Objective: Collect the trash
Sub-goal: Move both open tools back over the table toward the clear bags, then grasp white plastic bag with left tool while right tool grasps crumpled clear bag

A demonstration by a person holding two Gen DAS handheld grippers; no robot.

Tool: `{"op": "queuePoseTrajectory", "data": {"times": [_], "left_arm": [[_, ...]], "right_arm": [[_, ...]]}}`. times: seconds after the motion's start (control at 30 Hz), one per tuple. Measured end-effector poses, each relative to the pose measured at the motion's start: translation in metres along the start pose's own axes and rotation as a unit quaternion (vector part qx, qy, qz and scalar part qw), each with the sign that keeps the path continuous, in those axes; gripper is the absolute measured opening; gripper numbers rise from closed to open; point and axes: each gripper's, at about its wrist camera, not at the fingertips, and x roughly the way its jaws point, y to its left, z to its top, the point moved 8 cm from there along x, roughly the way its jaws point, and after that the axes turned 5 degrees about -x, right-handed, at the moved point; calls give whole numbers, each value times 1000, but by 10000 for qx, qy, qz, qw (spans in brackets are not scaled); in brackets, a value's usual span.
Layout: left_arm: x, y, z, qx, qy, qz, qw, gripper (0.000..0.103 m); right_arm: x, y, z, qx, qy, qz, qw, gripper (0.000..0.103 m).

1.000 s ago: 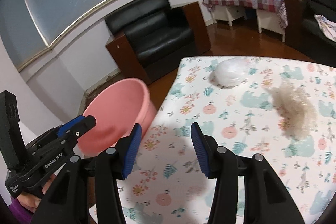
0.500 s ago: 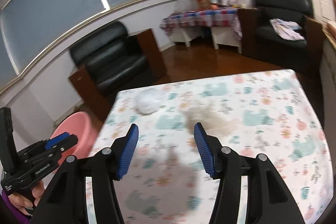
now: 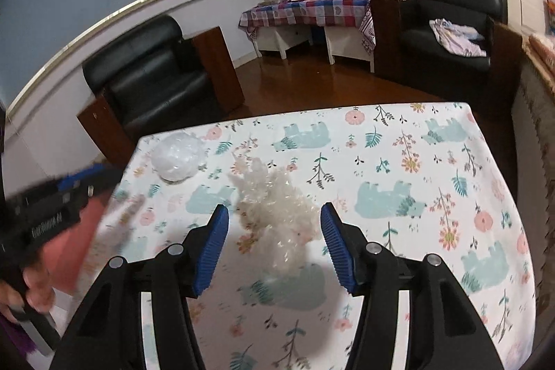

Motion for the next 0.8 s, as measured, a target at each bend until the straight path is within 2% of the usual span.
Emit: {"op": "queuePoseTrajectory", "data": {"times": [0.3,0.5,0.67,0.8], "left_arm": [[53,2,21,-53,161,198,9997,36],[78,8,14,-214,359,229,9989,36],[80,4,9,-311,237,182,9991,36],[74,1,6,-439,131,184,9988,20]], "right_arm": [[29,-4,-11,-122,229,-104,9996,55],[37,-11,-15,198,339,175,9991,55],[42,-19,-16,538,413,399,9969,54],[41,-24,-15,634,391,487,9960,45]]}}
